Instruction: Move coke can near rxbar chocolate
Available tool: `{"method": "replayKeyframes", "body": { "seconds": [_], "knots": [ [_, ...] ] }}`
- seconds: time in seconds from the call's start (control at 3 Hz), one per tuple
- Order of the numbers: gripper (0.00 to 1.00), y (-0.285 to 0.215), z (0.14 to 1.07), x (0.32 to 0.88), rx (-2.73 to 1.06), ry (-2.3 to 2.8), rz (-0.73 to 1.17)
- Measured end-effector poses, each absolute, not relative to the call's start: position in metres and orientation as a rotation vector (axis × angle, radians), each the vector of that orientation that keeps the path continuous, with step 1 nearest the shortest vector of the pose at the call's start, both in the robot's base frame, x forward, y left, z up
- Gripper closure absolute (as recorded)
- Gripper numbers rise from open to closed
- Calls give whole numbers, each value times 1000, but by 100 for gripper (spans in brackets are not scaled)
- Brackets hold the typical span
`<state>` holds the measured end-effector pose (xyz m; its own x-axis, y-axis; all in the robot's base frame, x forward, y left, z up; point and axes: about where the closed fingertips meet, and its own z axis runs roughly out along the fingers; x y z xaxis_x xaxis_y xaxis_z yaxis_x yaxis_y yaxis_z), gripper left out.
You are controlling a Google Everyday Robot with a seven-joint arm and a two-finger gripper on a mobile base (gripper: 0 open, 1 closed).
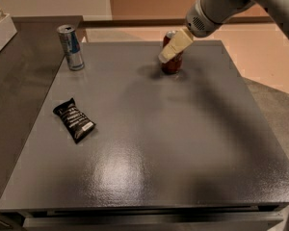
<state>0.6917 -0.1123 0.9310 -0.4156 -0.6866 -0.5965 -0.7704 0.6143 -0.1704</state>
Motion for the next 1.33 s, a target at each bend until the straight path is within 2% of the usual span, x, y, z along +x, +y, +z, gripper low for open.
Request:
{"method": "replayKeyframes", "body": {
  "seconds": [0.33, 0.67, 1.33],
  "knots": [
    [0, -109, 923, 713, -1087, 2226, 191],
    [16, -109, 913, 722, -1064, 2259, 202],
    [62, -112, 909, 717, -1062, 2280, 249]
  ]
}}
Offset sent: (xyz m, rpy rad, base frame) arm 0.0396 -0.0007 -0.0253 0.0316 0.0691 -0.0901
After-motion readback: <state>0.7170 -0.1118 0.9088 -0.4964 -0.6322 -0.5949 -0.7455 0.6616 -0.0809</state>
